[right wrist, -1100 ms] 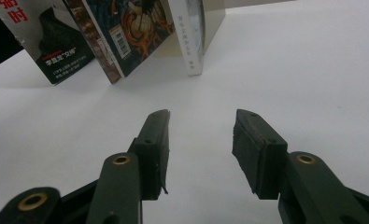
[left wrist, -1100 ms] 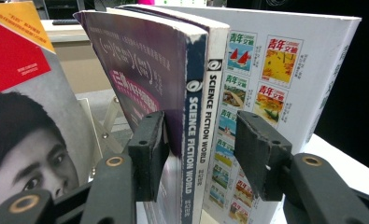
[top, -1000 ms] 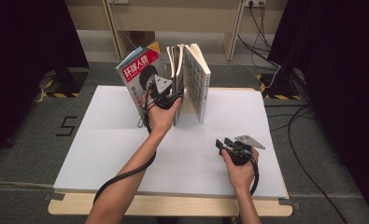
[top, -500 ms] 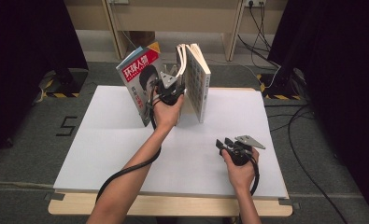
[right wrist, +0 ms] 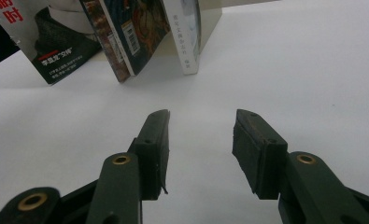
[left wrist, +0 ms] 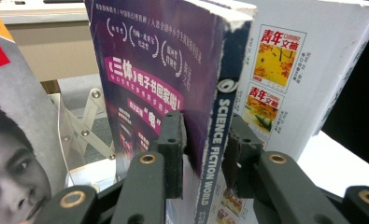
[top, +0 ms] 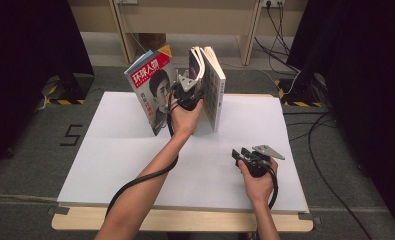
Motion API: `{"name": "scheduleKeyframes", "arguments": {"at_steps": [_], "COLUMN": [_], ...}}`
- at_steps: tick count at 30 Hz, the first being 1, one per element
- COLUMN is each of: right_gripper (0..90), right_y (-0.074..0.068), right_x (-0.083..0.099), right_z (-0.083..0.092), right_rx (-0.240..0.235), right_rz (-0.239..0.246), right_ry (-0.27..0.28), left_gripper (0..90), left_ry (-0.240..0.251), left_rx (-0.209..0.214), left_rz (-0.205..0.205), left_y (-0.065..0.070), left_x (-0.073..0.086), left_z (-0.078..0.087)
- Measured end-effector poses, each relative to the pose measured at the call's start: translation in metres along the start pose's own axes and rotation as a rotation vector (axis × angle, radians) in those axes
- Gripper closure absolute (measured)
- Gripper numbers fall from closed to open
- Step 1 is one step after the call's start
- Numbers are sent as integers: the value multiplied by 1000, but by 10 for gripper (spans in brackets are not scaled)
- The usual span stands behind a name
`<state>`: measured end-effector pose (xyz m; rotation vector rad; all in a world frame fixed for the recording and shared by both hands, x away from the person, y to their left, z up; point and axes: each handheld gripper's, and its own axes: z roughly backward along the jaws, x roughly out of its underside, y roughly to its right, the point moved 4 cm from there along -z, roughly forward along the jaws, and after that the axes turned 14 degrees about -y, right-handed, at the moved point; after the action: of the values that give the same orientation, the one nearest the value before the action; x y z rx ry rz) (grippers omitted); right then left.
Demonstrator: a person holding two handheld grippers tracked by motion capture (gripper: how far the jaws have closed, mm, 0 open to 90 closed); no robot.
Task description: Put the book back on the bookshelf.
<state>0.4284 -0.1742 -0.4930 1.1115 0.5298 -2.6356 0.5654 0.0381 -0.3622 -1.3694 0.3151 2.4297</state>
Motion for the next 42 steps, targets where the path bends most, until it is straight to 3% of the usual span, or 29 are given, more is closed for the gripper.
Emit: {"name": "scheduleKeyframes", "arguments": {"at_steps": [7,11,17,20,26,42], "right_gripper": [563,563,563,563,563,563], "right_y": [1,1,-1,1,0,-1], "right_x": [0,0,1,1,1,2], "right_z": [0,0,0,1,-1,-2], "right_rx": [3,3,-4,-2,-2,1], "right_rz": [-4,-4,-4,-8,-6,1], "right_ry": [-1,1,-4,-3,-4,-6], "left_gripper": [737,725,616,537,484,462], "left_ry": [-14,-14,10,22,34,46], "left_rx": [-8,2,9,11,18,12], "left_rz": [33,23,-15,-31,-41,-35], "left_y": [-1,3,12,10,7,-5], "left_x": [-7,-6,-2,0,5,14], "left_z": [-1,-3,-6,-4,2,13]}}
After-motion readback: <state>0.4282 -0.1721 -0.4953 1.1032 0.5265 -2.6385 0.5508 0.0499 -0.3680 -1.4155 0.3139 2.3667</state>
